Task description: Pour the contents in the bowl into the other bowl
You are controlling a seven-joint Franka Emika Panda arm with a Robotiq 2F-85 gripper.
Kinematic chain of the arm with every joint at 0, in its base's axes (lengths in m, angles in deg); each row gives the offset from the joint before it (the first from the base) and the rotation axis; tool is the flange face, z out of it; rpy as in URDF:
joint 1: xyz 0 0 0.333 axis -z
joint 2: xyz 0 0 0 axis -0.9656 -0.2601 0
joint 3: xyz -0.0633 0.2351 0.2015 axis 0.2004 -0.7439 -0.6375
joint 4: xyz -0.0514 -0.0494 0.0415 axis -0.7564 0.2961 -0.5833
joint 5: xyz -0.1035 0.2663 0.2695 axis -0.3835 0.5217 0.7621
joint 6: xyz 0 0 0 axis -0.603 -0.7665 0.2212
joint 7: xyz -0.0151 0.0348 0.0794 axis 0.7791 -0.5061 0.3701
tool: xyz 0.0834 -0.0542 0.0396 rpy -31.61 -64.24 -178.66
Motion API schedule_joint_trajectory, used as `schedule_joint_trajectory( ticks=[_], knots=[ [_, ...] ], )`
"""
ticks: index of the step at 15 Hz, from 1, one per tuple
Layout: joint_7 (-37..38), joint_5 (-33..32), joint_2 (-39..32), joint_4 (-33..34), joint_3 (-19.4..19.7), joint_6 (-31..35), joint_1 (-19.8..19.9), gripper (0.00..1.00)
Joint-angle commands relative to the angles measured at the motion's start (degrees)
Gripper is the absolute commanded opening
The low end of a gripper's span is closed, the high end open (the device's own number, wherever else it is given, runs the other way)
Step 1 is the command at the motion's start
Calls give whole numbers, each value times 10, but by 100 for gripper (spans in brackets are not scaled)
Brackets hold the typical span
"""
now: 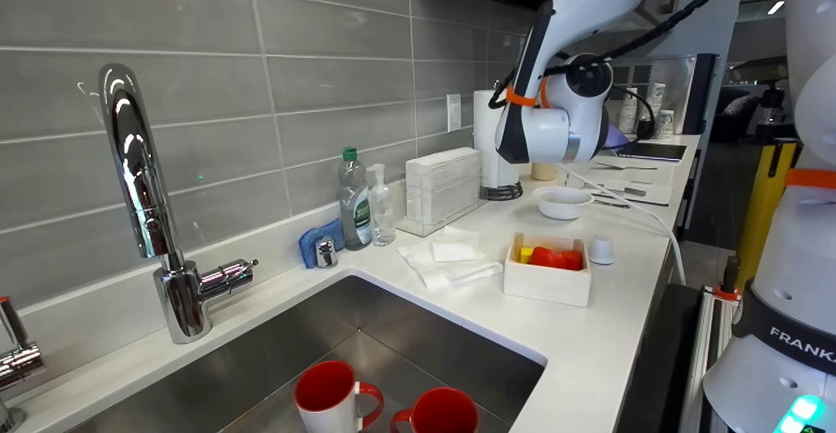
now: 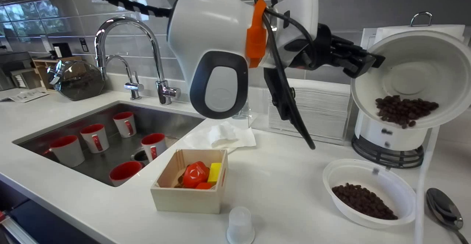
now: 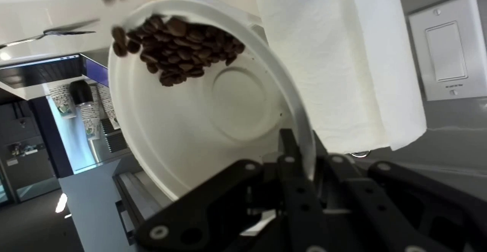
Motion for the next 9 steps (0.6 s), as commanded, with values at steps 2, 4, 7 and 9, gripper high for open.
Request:
schedule_joint_trajectory(
  ticks=[2, 4, 7, 9],
  knots=[
    [-6, 20, -36, 56, 64, 16, -73, 0],
    [-1, 19, -49, 68, 103, 16, -112, 0],
    [13, 18, -68, 76, 168, 17, -174, 0],
    [26, 18, -80, 77, 220, 17, -224, 0]
  ],
)
